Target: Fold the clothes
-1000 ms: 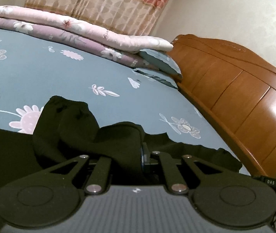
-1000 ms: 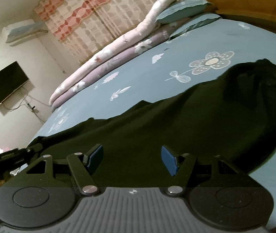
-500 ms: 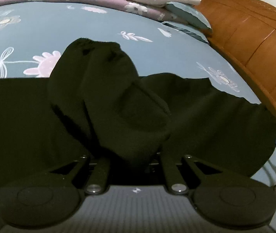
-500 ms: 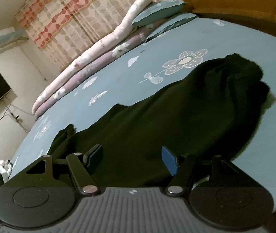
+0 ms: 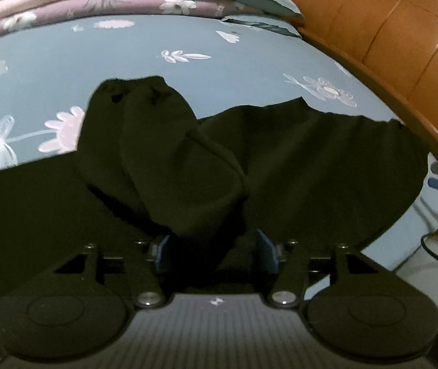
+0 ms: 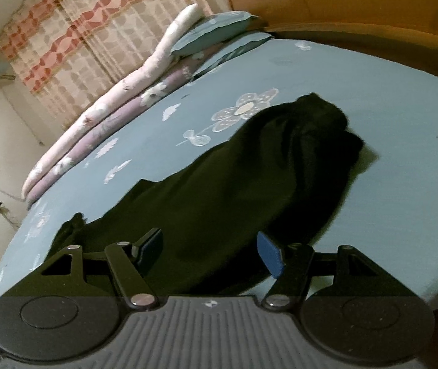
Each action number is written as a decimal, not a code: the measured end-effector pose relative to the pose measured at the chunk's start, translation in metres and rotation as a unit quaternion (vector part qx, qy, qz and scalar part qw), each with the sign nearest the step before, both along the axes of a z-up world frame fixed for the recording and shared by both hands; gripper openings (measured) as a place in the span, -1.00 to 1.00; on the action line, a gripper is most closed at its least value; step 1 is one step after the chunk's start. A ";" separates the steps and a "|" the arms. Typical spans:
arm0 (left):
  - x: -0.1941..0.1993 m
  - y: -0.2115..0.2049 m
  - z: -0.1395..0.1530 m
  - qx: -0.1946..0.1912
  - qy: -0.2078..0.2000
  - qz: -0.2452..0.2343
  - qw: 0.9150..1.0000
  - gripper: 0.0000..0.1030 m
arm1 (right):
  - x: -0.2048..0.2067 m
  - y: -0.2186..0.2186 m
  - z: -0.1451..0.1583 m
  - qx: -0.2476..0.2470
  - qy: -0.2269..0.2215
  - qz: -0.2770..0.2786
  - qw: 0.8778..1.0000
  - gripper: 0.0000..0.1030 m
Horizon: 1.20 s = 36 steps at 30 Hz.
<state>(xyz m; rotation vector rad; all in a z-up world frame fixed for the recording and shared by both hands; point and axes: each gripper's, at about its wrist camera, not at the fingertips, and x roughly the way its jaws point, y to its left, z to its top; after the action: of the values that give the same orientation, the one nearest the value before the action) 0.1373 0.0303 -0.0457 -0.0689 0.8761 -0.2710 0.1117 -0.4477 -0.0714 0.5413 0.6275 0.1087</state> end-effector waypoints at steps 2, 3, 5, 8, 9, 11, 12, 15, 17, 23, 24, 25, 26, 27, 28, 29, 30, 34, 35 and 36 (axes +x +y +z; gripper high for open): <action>-0.005 0.001 0.008 0.016 -0.012 0.009 1.000 0.17 | -0.002 -0.005 -0.001 -0.011 -0.001 -0.019 1.000 0.38; -0.007 0.001 0.012 0.023 -0.018 0.013 0.999 0.20 | -0.002 -0.007 -0.001 -0.016 0.000 -0.028 0.999 0.37; -0.009 0.002 0.020 0.020 -0.034 0.023 0.999 0.21 | -0.001 -0.013 0.000 -0.021 0.001 -0.044 0.999 0.35; -0.006 -0.006 0.031 0.014 -0.056 0.014 0.998 0.26 | 0.010 -0.021 -0.006 -0.023 0.017 -0.057 0.998 0.27; -0.003 -0.014 0.030 0.012 -0.057 0.002 0.998 0.28 | 0.014 -0.024 -0.009 -0.022 0.022 -0.061 0.998 0.25; 0.005 -0.029 0.029 0.008 -0.059 -0.022 0.998 0.28 | 0.019 -0.026 -0.019 -0.004 0.028 -0.057 0.998 0.14; 0.009 -0.037 0.028 0.006 -0.061 -0.034 0.998 0.28 | 0.022 -0.027 -0.024 0.006 0.030 -0.056 0.998 0.12; 0.020 -0.061 0.025 0.000 -0.064 -0.070 0.995 0.36 | 0.025 -0.028 -0.035 0.016 0.027 -0.050 0.998 -0.03; 0.027 -0.076 0.023 -0.003 -0.066 -0.094 0.993 0.36 | 0.026 -0.031 -0.039 0.016 0.025 -0.052 0.998 -0.38; 0.034 -0.108 0.005 -0.028 -0.040 -0.118 0.992 0.36 | 0.017 -0.040 -0.032 0.026 -0.002 -0.060 0.998 -0.85; 0.033 -0.110 0.004 -0.029 -0.038 -0.124 0.991 0.36 | 0.016 -0.041 -0.026 0.031 -0.010 -0.057 0.998 -0.86; 0.032 -0.113 0.002 -0.030 -0.036 -0.128 0.991 0.36 | 0.014 -0.041 -0.021 0.030 -0.018 -0.054 0.998 -0.87; 0.031 -0.115 0.001 -0.030 -0.034 -0.130 0.990 0.36 | 0.014 -0.040 -0.017 0.018 -0.016 -0.054 0.998 -0.87; 0.031 -0.117 0.000 -0.030 -0.033 -0.132 0.990 0.36 | 0.014 -0.039 -0.014 0.005 -0.015 -0.054 0.998 -0.87; 0.030 -0.118 -0.001 -0.030 -0.032 -0.134 0.990 0.37 | 0.014 -0.039 -0.014 -0.002 -0.008 -0.055 0.998 -0.87; 0.031 -0.118 -0.002 -0.032 -0.029 -0.134 0.990 0.37 | 0.015 -0.040 -0.016 -0.005 -0.001 -0.058 0.998 -0.87; 0.032 -0.119 -0.005 -0.033 -0.025 -0.134 0.990 0.38 | 0.016 -0.040 -0.020 -0.011 0.010 -0.063 0.998 -0.87; 0.040 -0.121 -0.024 -0.020 0.007 -0.132 0.991 0.38 | 0.015 -0.040 -0.030 -0.021 0.038 -0.077 0.996 -0.64; 0.041 -0.120 -0.030 -0.010 0.015 -0.128 0.992 0.38 | 0.013 -0.040 -0.027 -0.024 0.033 -0.082 0.996 -0.56; 0.040 -0.118 -0.030 -0.011 0.013 -0.130 0.991 0.38 | 0.010 -0.041 -0.022 -0.027 0.025 -0.085 0.996 -0.54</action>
<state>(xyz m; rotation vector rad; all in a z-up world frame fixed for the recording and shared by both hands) 0.1771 -0.0876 -0.0760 0.0215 0.9089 -0.5242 0.1218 -0.4891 -0.0931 0.5444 0.6293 -0.0820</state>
